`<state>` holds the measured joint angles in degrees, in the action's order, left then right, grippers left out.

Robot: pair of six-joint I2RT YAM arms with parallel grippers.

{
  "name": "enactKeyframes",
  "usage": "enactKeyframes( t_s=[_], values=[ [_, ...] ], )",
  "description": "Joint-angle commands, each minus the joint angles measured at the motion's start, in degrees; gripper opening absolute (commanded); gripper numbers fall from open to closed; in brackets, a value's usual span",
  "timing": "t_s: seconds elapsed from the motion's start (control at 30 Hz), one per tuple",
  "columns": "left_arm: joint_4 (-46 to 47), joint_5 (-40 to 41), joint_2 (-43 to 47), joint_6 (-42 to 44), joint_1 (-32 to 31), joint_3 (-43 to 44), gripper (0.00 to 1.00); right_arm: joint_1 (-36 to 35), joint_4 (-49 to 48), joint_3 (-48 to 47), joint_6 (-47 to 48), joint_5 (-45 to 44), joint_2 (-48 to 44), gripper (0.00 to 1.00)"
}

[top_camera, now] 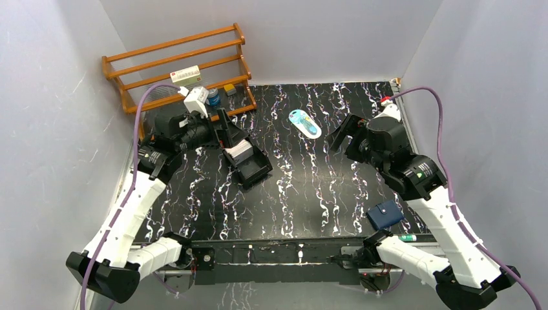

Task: Put the credit cards into the card holder
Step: Move the card holder to the center of the board.

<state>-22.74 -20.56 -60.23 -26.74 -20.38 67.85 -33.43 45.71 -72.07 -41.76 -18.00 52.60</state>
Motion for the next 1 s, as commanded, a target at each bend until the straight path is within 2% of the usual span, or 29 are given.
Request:
enactKeyframes(
  t_s=[0.0,0.2,0.43,0.5,0.6,0.67,0.77,0.97],
  values=[
    [1.4,3.5,2.4,0.3,0.1,-2.5,0.99,0.2,-4.6,2.0,0.5,0.0,-1.2,0.98],
    [1.4,6.8,3.1,1.1,0.1,-7.7,0.99,0.2,-7.0,9.9,-1.1,-5.3,-2.9,0.98],
    [1.9,11.2,3.0,3.2,0.2,-12.3,0.99,0.2,-1.5,11.9,-6.0,-13.1,4.9,0.98],
    [1.5,13.5,3.1,3.7,0.2,-13.4,0.99,0.3,0.9,11.9,-8.9,-16.5,7.4,0.96],
    [1.1,17.0,3.4,3.8,0.1,-15.2,0.99,1.5,5.1,12.4,-15.4,-22.1,10.0,0.86],
    [1.6,19.6,4.1,2.8,0.2,-16.8,0.99,4.2,6.4,13.0,-17.4,-23.7,11.2,0.81],
    [3.7,21.5,6.4,1.7,0.1,-20.0,0.99,11.1,5.9,14.6,-17.8,-21.6,12.0,0.75],
    [7.4,18.3,11.1,5.1,0.2,-24.4,0.99,27.0,4.7,19.9,-20.4,-13.9,13.0,0.75]
  ],
)
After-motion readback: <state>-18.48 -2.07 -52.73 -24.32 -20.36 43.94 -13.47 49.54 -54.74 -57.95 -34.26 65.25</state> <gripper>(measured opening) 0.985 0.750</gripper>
